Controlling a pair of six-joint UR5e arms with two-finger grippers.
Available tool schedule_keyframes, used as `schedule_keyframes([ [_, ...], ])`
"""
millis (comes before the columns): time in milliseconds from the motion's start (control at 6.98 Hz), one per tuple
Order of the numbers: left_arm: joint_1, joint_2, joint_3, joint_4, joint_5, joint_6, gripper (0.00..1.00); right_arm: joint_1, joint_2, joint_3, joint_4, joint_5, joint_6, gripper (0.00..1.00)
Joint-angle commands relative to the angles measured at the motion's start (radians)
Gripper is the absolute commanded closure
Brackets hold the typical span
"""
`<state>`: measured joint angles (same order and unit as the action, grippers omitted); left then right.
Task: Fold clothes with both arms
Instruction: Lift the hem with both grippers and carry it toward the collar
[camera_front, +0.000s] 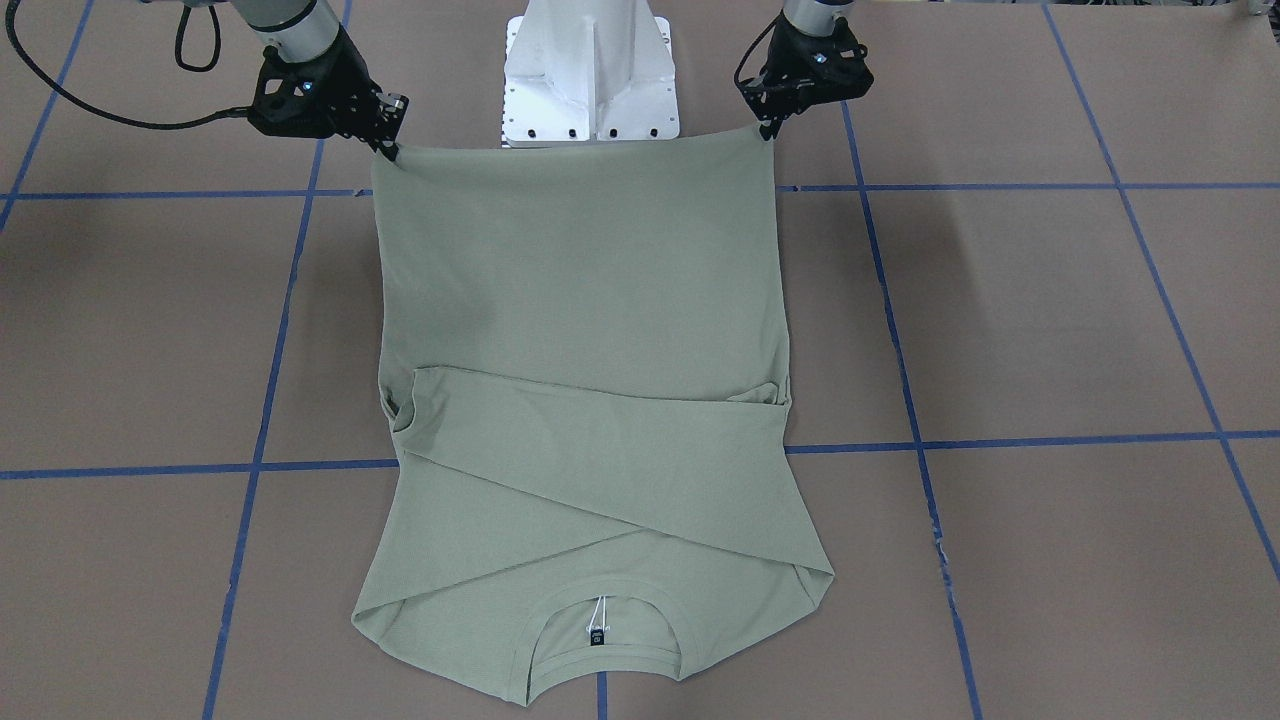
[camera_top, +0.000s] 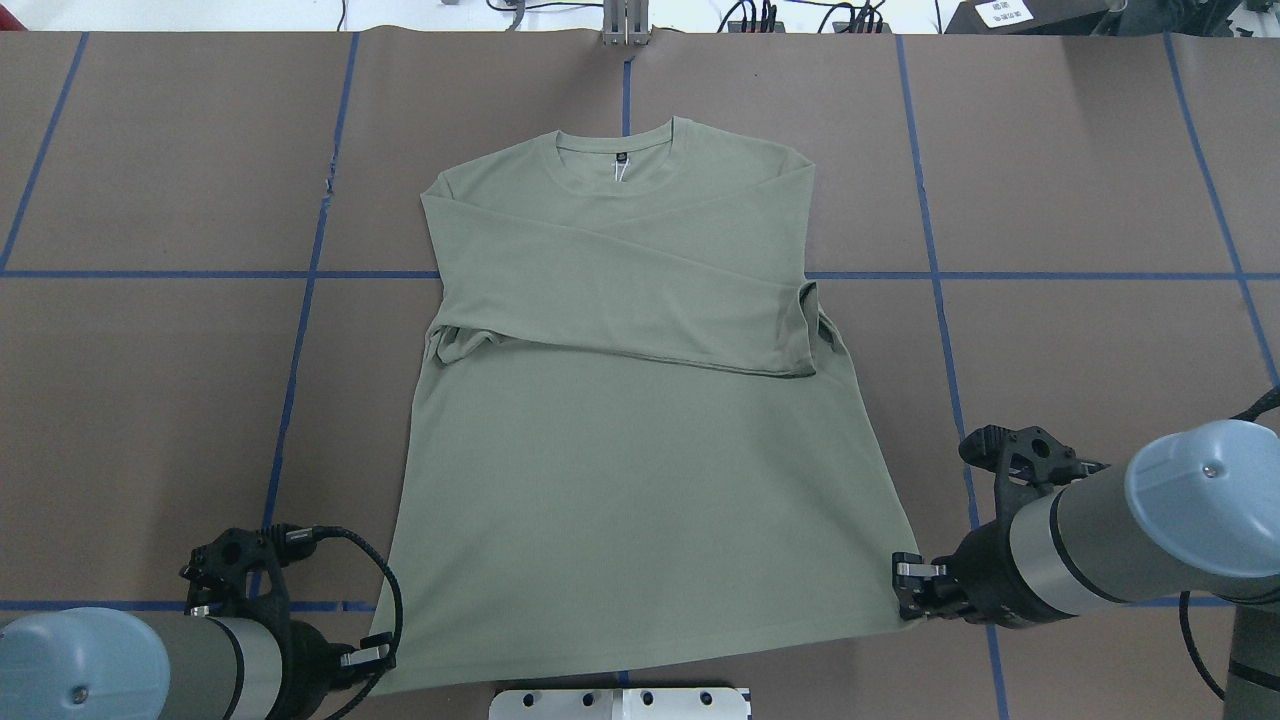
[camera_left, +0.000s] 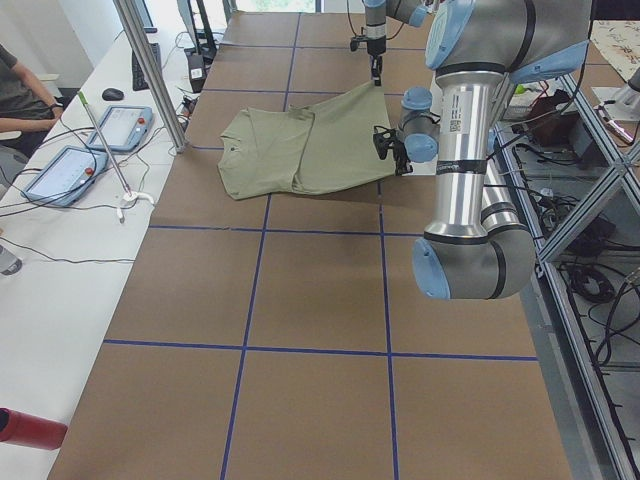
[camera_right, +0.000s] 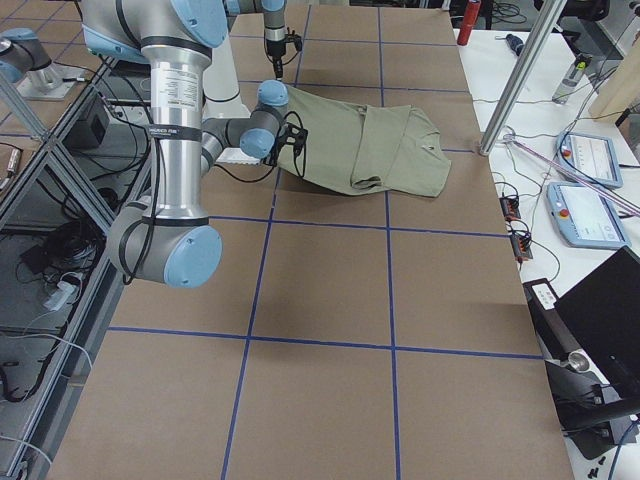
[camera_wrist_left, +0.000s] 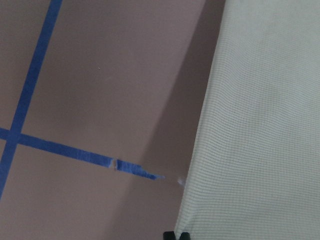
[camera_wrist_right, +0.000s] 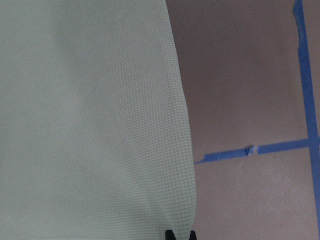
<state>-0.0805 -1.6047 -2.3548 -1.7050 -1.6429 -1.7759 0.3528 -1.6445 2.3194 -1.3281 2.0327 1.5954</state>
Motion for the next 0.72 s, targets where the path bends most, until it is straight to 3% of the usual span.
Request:
schedule_keyframes([
  [0,0.083,-0.001,-0.108,0.068,-0.020,-0.010,1.00,0.000,-0.073,0.067,0.003,0.150,0.000,1.00],
  [287,0.180,-0.004,-0.205,0.090,-0.021,-0.115,1.00,-0.001,-0.093,0.119,0.003,0.298,0.009,1.00],
  [573,0.171,-0.007,-0.198,0.091,-0.023,-0.116,1.00,0.032,-0.080,0.107,0.003,0.298,-0.001,1.00],
])
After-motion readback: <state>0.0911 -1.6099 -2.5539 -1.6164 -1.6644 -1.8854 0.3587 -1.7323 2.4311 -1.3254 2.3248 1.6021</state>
